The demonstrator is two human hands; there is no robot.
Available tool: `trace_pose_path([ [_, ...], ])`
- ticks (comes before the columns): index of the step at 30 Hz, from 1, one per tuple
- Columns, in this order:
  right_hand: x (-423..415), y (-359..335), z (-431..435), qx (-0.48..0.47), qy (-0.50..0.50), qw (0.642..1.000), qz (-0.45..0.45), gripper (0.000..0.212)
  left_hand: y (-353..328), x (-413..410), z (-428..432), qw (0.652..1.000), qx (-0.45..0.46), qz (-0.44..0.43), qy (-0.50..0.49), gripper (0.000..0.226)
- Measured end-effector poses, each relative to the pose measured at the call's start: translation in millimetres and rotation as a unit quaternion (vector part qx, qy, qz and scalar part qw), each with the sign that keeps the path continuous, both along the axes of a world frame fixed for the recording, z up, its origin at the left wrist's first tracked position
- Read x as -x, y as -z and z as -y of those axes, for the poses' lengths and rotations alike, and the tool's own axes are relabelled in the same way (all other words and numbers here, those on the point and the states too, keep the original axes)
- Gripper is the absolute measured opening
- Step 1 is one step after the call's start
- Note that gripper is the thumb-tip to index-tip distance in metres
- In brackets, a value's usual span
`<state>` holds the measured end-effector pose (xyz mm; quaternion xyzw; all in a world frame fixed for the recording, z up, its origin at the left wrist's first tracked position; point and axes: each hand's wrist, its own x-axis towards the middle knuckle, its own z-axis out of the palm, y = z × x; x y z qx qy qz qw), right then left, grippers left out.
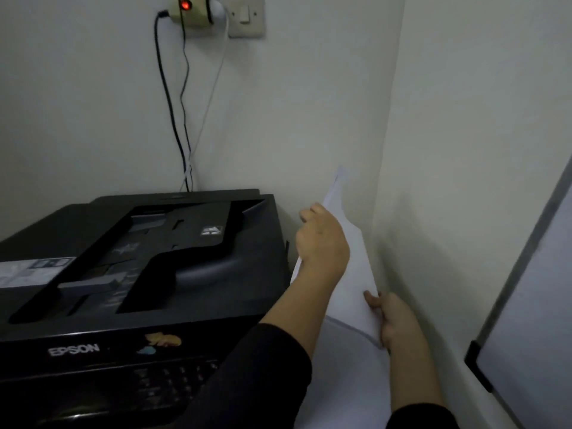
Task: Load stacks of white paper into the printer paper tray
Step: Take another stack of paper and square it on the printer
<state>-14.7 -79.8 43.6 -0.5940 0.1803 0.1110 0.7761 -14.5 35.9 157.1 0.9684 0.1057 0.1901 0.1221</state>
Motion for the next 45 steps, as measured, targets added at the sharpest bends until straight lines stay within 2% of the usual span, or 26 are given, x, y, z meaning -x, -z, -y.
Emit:
trace_pose_path([
  [2, -8.1, -34.5, -12.9, 0.061, -0.014, 0.998, 0.023, 0.037, -22.9, 1.3, -24.6, 1.000, 0.004, 0.028, -0.006, 0.040],
  [4, -14.2, -64.5, -28.3, 0.109, -0.022, 0.993, 0.039, 0.032, -41.8, 3.9, -55.3, 0.999, 0.014, 0.044, -0.009, 0.039],
  [6, -16.4, -92.7, -49.3, 0.143, -0.025, 0.988, 0.060, 0.034, -57.2, 8.8, -90.1, 0.997, 0.057, 0.045, -0.013, 0.037],
  [9, -16.9, -123.0, -92.1, 0.166, -0.026, 0.981, 0.096, 0.039, -72.0, 17.5, -145.4, 0.991, 0.125, 0.038, -0.033, 0.033],
  [15, -4.8, -157.8, -204.0, 0.220, -0.055, 0.964, 0.142, 0.036, -75.3, 37.5, -264.1, 0.977, 0.202, 0.029, -0.068, 0.029],
  [18, 5.0, -168.1, -264.0, 0.206, -0.073, 0.963, 0.158, 0.026, -73.2, 51.1, -323.0, 0.962, 0.247, 0.058, -0.097, 0.031],
  [22, 22.1, -177.7, -333.0, 0.160, -0.074, 0.968, 0.176, 0.037, -77.0, 72.2, -385.0, 0.958, 0.246, 0.095, -0.113, 0.049],
  [29, 26.6, -181.9, -426.2, 0.145, -0.002, 0.942, 0.303, 0.024, -95.7, 87.3, -467.5, 0.927, 0.297, 0.229, -0.030, 0.062],
  [36, 37.8, -156.2, -449.2, 0.136, -0.018, 0.927, 0.349, 0.037, -57.9, 94.9, -494.1, 0.910, 0.350, 0.221, 0.021, 0.055],
  [40, 33.5, -169.0, -448.7, 0.100, 0.010, 0.924, 0.369, 0.033, -65.0, 92.0, -499.0, 0.877, 0.388, 0.281, 0.030, 0.041],
  [42, 30.1, -174.2, -447.9, 0.095, 0.009, 0.922, 0.376, 0.030, -72.9, 91.3, -501.3, 0.858, 0.406, 0.315, 0.026, 0.041],
  [45, 25.6, -176.8, -448.1, 0.091, 0.009, 0.922, 0.376, 0.032, -79.4, 88.9, -503.9, 0.864, 0.384, 0.324, 0.031, 0.031],
])
